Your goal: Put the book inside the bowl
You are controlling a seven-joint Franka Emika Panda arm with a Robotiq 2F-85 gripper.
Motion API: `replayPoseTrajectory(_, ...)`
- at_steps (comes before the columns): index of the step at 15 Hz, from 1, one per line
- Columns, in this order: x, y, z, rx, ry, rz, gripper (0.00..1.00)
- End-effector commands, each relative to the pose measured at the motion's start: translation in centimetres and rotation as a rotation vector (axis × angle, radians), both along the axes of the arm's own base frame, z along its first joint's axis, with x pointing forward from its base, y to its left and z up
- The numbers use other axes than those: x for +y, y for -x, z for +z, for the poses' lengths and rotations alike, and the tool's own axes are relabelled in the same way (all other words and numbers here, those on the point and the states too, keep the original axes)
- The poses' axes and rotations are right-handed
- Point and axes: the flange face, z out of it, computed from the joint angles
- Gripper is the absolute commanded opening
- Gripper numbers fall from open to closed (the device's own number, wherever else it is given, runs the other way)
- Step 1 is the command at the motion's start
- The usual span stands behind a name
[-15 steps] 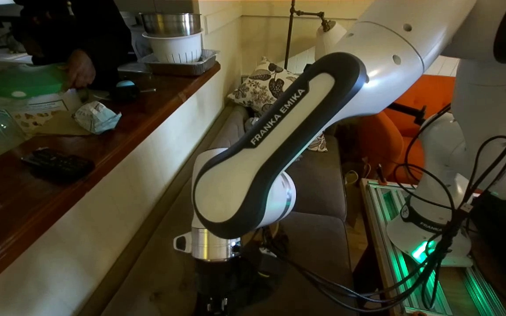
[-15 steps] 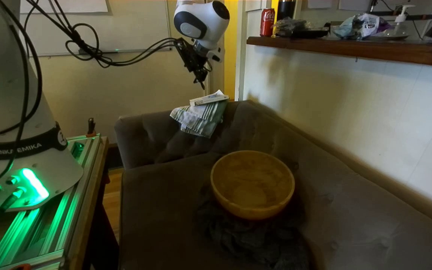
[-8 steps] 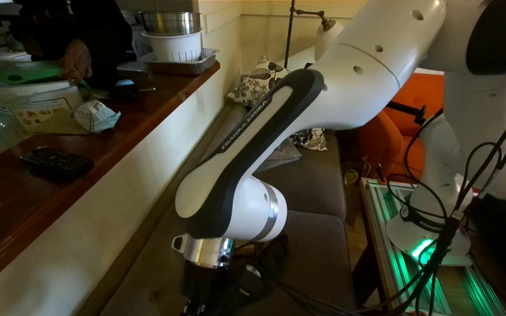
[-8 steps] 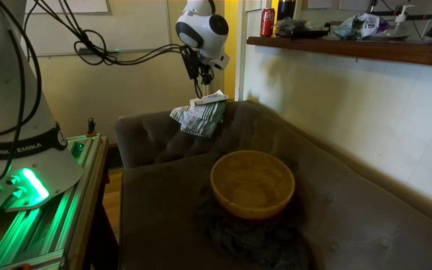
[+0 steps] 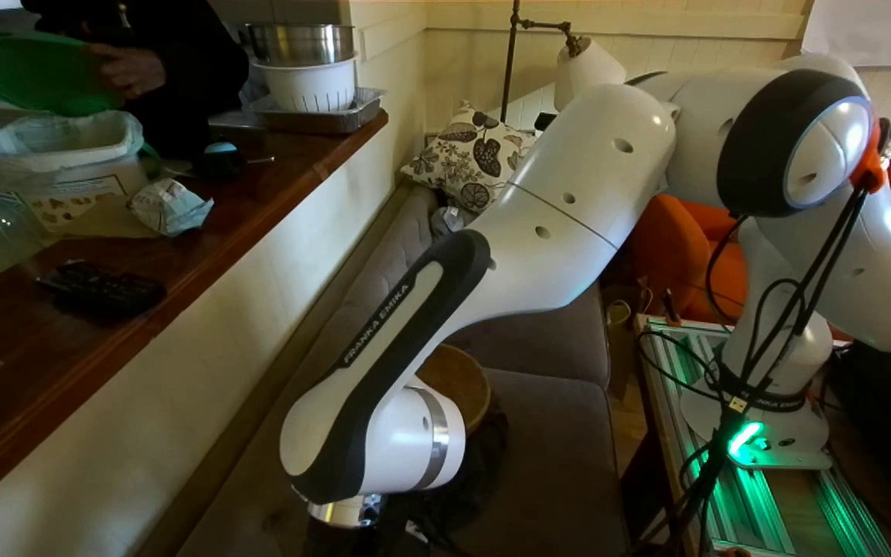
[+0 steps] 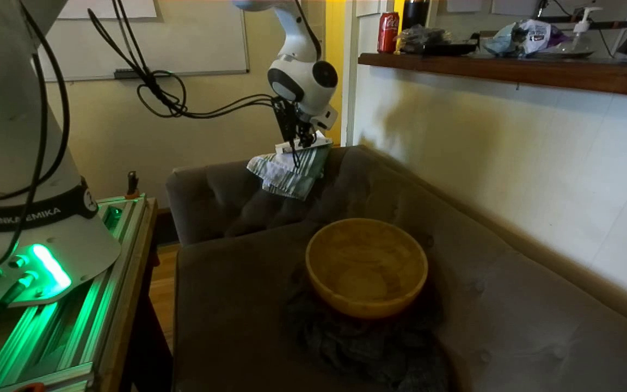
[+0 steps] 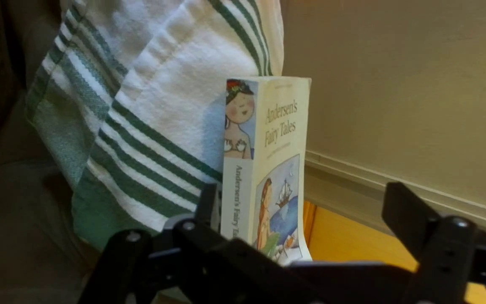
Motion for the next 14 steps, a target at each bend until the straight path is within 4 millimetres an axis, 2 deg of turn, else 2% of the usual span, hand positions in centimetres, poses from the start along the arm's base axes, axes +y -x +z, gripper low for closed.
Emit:
replayPoseTrajectory(1,2.4,-1.4,-2.9,0.023,0.023,0.044,1.0)
replayPoseTrajectory(5,3.5,-3.1,-4.4,0.012,0.031,0.039,1.0)
replayPoseTrajectory(9,4.8,-4.7,-4.4,0.002,0.007,0.038,1.0)
replayPoseTrajectory(10,5.1,-5.0,-4.4,0.001,0.004,0.035,0.9)
replayPoseTrajectory(11,5.4,-5.2,-4.4,0.0,0.001,0.034,0.74)
replayPoseTrajectory(14,5.7,-5.7,-4.5,-0.003,-0.004,0.025,0.52)
